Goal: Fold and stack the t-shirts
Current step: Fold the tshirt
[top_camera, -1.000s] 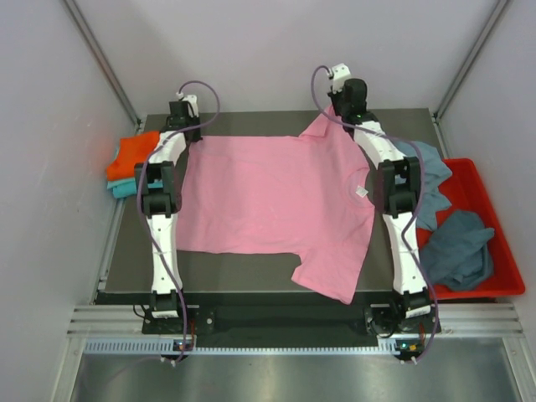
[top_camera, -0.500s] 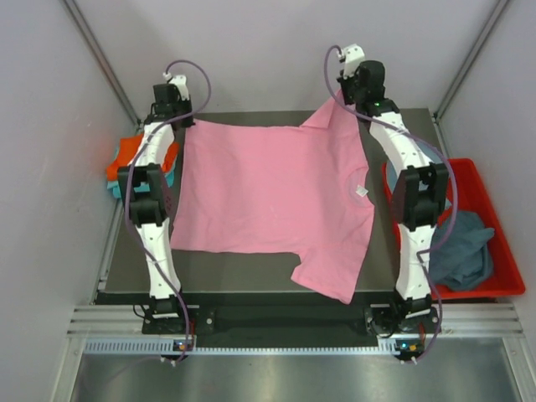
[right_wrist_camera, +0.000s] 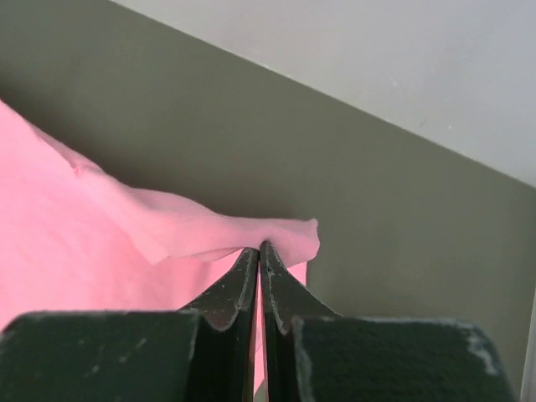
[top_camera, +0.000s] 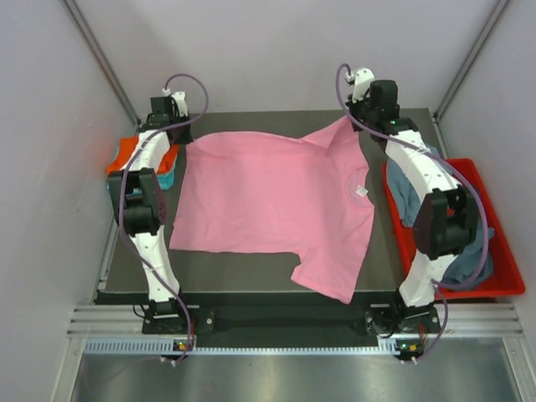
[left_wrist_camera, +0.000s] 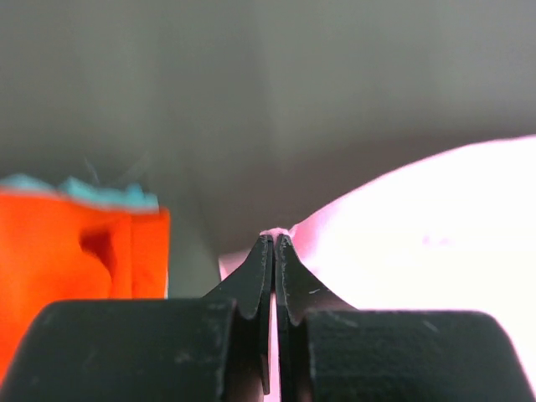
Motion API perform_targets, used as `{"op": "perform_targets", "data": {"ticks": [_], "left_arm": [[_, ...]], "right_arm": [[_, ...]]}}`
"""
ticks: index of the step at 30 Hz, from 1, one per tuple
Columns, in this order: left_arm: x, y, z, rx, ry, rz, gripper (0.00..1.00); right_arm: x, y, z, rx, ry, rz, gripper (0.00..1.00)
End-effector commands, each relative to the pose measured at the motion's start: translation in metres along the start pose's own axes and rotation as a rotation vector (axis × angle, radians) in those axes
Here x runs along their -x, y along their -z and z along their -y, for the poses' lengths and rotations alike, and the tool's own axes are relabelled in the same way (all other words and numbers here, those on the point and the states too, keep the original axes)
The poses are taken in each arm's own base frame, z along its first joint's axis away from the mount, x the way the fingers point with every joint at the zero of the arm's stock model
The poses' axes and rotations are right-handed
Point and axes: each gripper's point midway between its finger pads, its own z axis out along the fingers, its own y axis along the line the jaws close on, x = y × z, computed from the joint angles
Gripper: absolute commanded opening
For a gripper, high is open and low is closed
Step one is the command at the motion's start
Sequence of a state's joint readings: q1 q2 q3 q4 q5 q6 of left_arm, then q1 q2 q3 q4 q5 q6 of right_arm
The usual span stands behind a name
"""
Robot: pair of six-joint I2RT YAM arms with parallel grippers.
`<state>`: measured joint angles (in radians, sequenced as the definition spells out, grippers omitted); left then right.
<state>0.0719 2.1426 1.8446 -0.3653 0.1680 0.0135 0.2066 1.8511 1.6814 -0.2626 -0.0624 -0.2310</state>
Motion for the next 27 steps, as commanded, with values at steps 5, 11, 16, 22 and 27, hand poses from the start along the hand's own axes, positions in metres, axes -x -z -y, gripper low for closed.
{"op": "perform_targets", "data": {"ticks": [5,11,16,22,27], "left_arm": [[0.015,0.051,-0.006,0.009,0.010,0.049,0.00],[0.011,0.072,-0.005,0.011,0.011,0.057,0.00],[0.004,0.083,0.001,-0.012,0.022,0.040,0.00],[-0.014,0.090,0.006,-0.026,0.037,-0.011,0.00],[-0.038,0.093,0.007,-0.022,0.050,-0.070,0.00]], "right_arm": [[0.031,0.063,-0.003,-0.005,-0.023,0.089,0.00],[0.027,0.093,-0.012,0.008,-0.041,0.090,0.00],[0.004,0.107,-0.020,0.020,-0.049,0.053,0.00],[-0.021,0.123,-0.029,0.037,-0.063,0.021,0.00],[-0.039,0.136,-0.035,0.050,-0.065,-0.006,0.00]]}}
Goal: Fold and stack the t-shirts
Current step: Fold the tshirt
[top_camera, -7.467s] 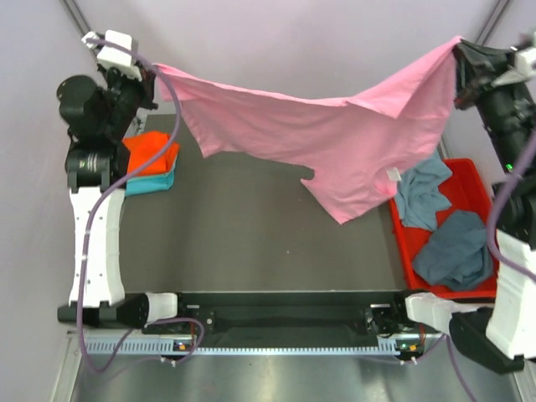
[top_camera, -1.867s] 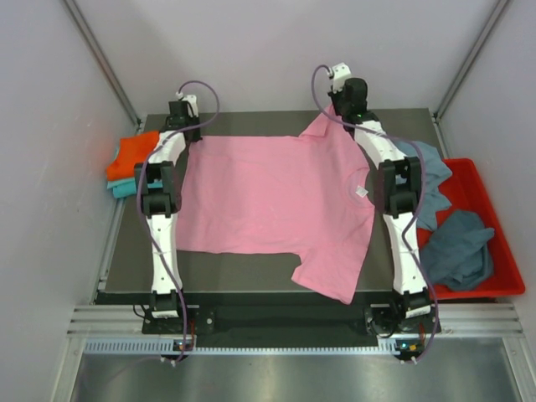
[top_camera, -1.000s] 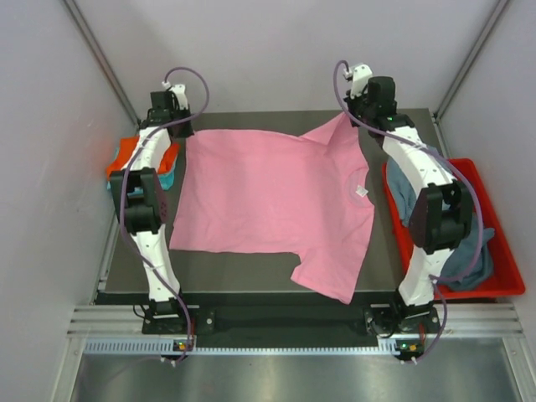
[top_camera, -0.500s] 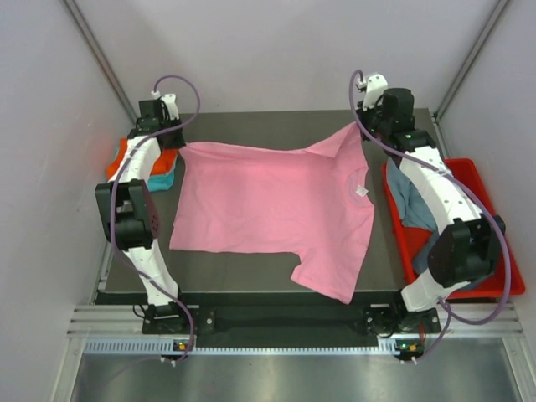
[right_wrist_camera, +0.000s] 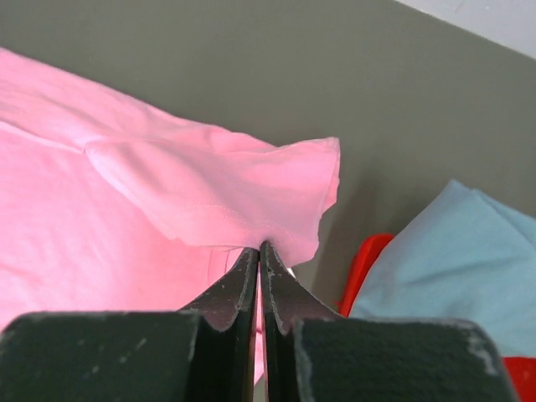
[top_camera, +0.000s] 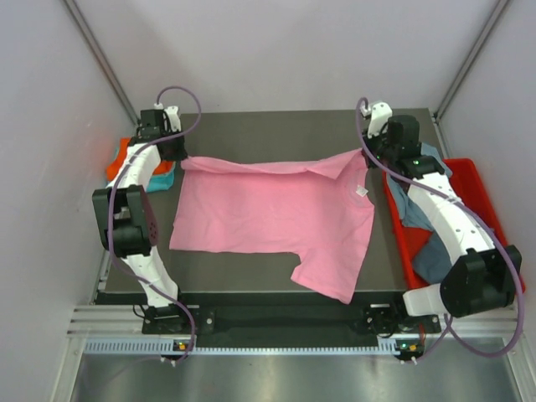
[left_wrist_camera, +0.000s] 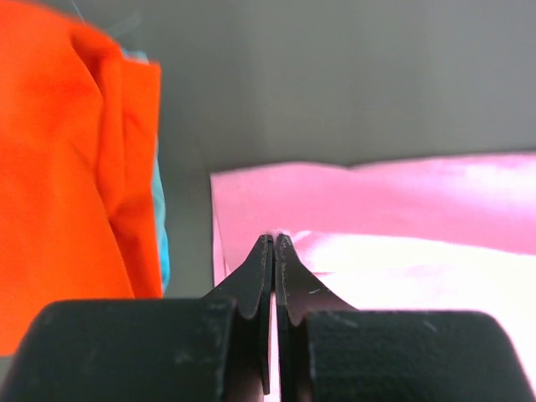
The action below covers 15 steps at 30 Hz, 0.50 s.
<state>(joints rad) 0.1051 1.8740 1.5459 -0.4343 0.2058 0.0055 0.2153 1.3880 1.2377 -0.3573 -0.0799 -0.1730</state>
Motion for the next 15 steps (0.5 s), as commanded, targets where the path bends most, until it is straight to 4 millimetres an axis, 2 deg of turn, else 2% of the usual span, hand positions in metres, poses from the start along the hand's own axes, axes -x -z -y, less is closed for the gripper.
{"op": "perform_targets", "data": {"ticks": [1,3,10,15], "left_arm": [[0.000,0.022,0.004,-0.007,0.004,0.011,0.00],[-0.013,0.019,0.003,-0.004,0.012,-0.022,0.00],[-0.051,0.011,-0.005,0.027,0.037,-0.148,0.00],[-0.071,0.007,-0.005,0.042,0.084,-0.208,0.00]], "right_arm": [[0.006,0.019,-0.008,0.016,-0.006,0.047,0.00],[0.000,0.022,-0.011,0.024,-0.009,0.042,0.00],[-0.043,0.024,-0.028,0.081,-0.058,-0.040,0.00],[-0.057,0.024,-0.031,0.085,-0.065,-0.061,0.00]]}}
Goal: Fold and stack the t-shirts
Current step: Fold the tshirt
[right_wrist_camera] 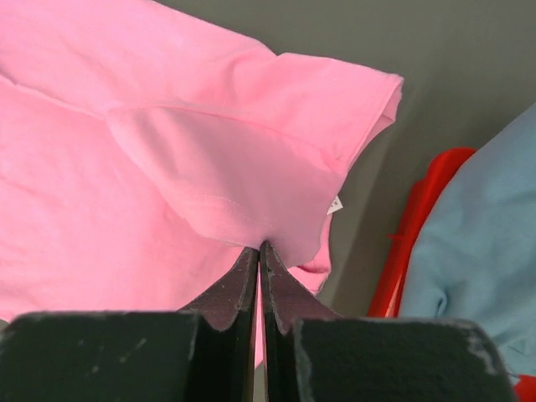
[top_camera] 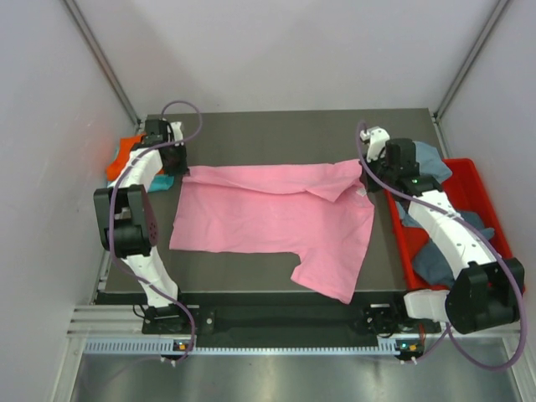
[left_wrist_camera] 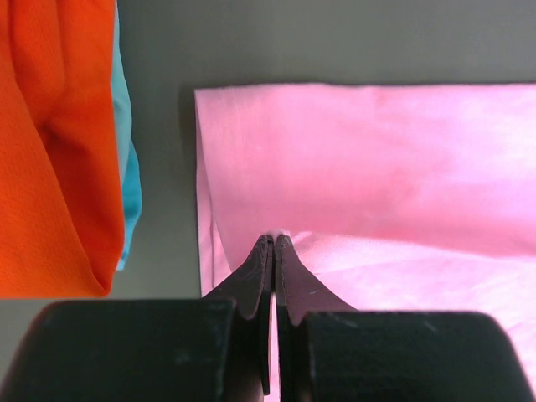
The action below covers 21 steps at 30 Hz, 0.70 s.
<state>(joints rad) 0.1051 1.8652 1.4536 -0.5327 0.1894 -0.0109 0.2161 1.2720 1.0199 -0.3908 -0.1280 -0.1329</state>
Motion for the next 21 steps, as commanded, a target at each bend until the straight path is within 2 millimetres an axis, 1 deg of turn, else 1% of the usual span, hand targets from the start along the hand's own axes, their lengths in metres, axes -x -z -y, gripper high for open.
{"op": "perform_targets", "data": {"ticks": [1,2,3,4,6,7,8,9,10,11,12,13,14,15,17,18,20,21], "left_arm": [[-0.011,0.004,-0.005,0.031,0.037,-0.035,0.00],[-0.012,0.004,-0.007,0.039,0.041,-0.043,0.00],[-0.018,0.003,-0.009,0.054,0.048,-0.068,0.00],[-0.018,0.004,-0.010,0.063,0.053,-0.074,0.02],[-0.022,0.005,-0.012,0.074,0.060,-0.092,0.11],[-0.024,0.006,-0.015,0.096,0.064,-0.100,0.18],[-0.024,0.007,-0.018,0.109,0.069,-0.102,0.21],[-0.023,0.010,-0.019,0.121,0.072,-0.099,0.23],[-0.020,0.013,-0.020,0.131,0.072,-0.093,0.25],[-0.018,0.017,-0.025,0.163,0.074,-0.087,0.27],[-0.011,0.024,-0.025,0.174,0.080,-0.060,0.27],[-0.005,0.029,-0.025,0.177,0.078,-0.038,0.28],[0.002,0.032,-0.022,0.159,0.073,-0.012,0.29],[0.009,0.039,-0.018,0.142,0.067,0.018,0.29],[0.015,0.040,-0.004,0.069,0.065,0.038,0.28],[0.016,0.039,0.000,0.043,0.074,0.034,0.28],[0.016,0.035,0.010,-0.006,0.089,0.021,0.28],[0.009,0.029,0.018,-0.059,0.104,-0.016,0.28]], "right_arm": [[0.010,0.008,-0.009,0.025,-0.014,0.053,0.00],[0.006,0.008,-0.010,0.028,-0.021,0.042,0.00],[0.002,0.007,-0.012,0.035,-0.032,0.032,0.00],[-0.005,0.006,-0.015,0.047,-0.038,0.018,0.00],[-0.008,0.005,-0.016,0.051,-0.045,0.015,0.00],[-0.011,0.004,-0.016,0.048,-0.046,0.012,0.00],[-0.012,0.004,-0.017,0.054,-0.043,0.009,0.00],[-0.012,0.004,-0.016,0.055,-0.033,0.010,0.06],[-0.010,0.005,-0.016,0.056,-0.029,0.013,0.15],[-0.009,0.006,-0.016,0.058,-0.025,0.009,0.31],[0.000,0.010,-0.016,0.060,-0.012,0.028,0.37],[0.005,0.012,-0.016,0.060,-0.006,0.039,0.41],[0.011,0.014,-0.016,0.060,-0.001,0.052,0.49],[0.021,0.018,-0.015,0.059,0.011,0.075,0.52],[0.028,0.019,-0.014,0.056,0.022,0.089,0.53],[0.035,0.021,-0.013,0.056,0.032,0.105,0.53],[0.037,0.017,-0.013,0.060,0.037,0.104,0.53],[0.041,0.016,-0.013,0.065,0.041,0.114,0.53]]}}
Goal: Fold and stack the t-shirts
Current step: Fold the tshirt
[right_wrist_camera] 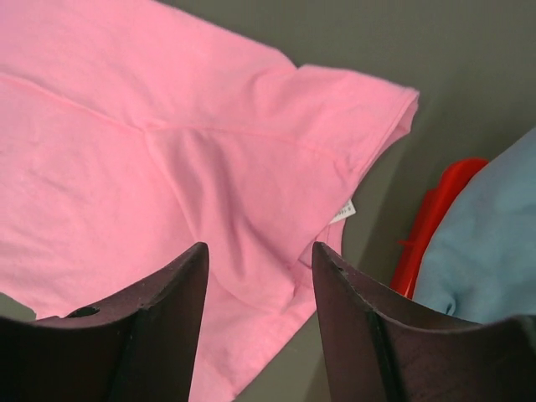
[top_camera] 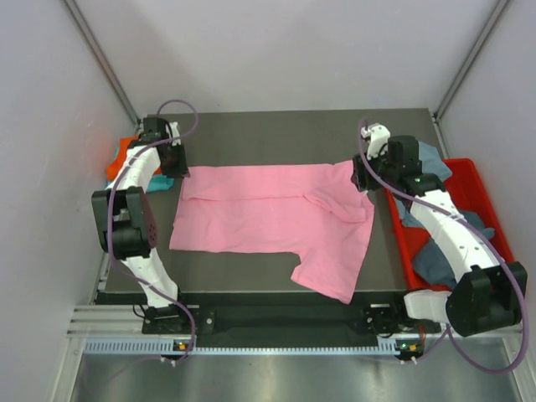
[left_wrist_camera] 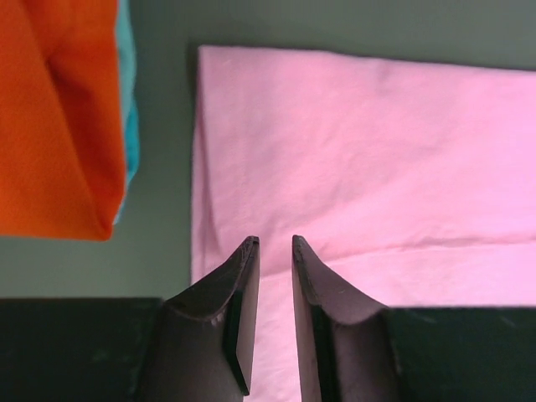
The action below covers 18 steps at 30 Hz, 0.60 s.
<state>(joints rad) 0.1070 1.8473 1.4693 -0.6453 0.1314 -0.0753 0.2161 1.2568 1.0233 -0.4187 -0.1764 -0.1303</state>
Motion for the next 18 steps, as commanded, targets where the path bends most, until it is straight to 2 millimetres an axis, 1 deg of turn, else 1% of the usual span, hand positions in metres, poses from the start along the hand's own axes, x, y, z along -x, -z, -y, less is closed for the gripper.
{"op": "perform_targets", "data": {"ticks": [1,2,3,4,5,6,7,8,9,10,11,12,13,14,15,16,17,18], "left_arm": [[0.024,0.018,0.031,-0.157,0.028,0.045,0.27],[0.022,0.016,0.036,-0.187,0.035,0.024,0.25],[0.012,0.010,0.031,-0.160,0.067,-0.030,0.25],[0.012,0.008,0.027,-0.135,0.080,-0.032,0.25],[0.012,0.012,0.024,-0.116,0.081,-0.026,0.25],[0.007,0.011,0.017,-0.089,0.086,-0.034,0.25],[0.005,0.014,0.015,-0.082,0.092,-0.039,0.26],[0.004,0.016,0.014,-0.082,0.101,-0.046,0.27],[0.001,0.014,0.012,-0.090,0.112,-0.061,0.27],[0.000,0.017,0.007,-0.089,0.126,-0.078,0.29],[-0.004,0.011,0.002,-0.082,0.142,-0.102,0.30],[0.000,0.011,-0.006,-0.077,0.162,-0.099,0.31],[-0.001,0.008,-0.008,-0.085,0.171,-0.109,0.31],[-0.006,0.003,-0.009,-0.104,0.190,-0.138,0.31],[-0.005,0.001,-0.013,-0.106,0.206,-0.141,0.32],[-0.006,-0.001,-0.014,-0.114,0.216,-0.148,0.33],[-0.010,-0.003,-0.012,-0.134,0.230,-0.170,0.33],[-0.011,-0.003,-0.016,-0.137,0.248,-0.174,0.33]], "right_arm": [[0.043,0.009,-0.008,0.035,0.050,0.118,0.53],[0.044,0.004,-0.009,0.045,0.054,0.119,0.53],[0.047,0.001,-0.012,0.056,0.059,0.121,0.53],[0.050,-0.001,-0.015,0.065,0.068,0.124,0.52],[0.049,-0.008,-0.022,0.084,0.089,0.110,0.53],[0.055,-0.013,-0.027,0.094,0.101,0.116,0.53],[0.060,-0.011,-0.031,0.102,0.108,0.127,0.53],[0.062,-0.016,-0.033,0.109,0.111,0.127,0.53],[0.070,-0.017,-0.036,0.113,0.113,0.143,0.53],[0.074,-0.020,-0.042,0.126,0.121,0.147,0.53],[0.075,-0.026,-0.046,0.134,0.126,0.143,0.54],[0.082,-0.027,-0.050,0.140,0.133,0.153,0.54],[0.085,-0.029,-0.057,0.156,0.144,0.154,0.54],[0.082,-0.035,-0.061,0.165,0.150,0.138,0.54],[0.089,-0.035,-0.063,0.168,0.156,0.145,0.54],[0.090,-0.037,-0.069,0.179,0.165,0.145,0.54],[0.089,-0.042,-0.071,0.182,0.169,0.135,0.54],[0.092,-0.042,-0.073,0.183,0.172,0.139,0.54]]}}
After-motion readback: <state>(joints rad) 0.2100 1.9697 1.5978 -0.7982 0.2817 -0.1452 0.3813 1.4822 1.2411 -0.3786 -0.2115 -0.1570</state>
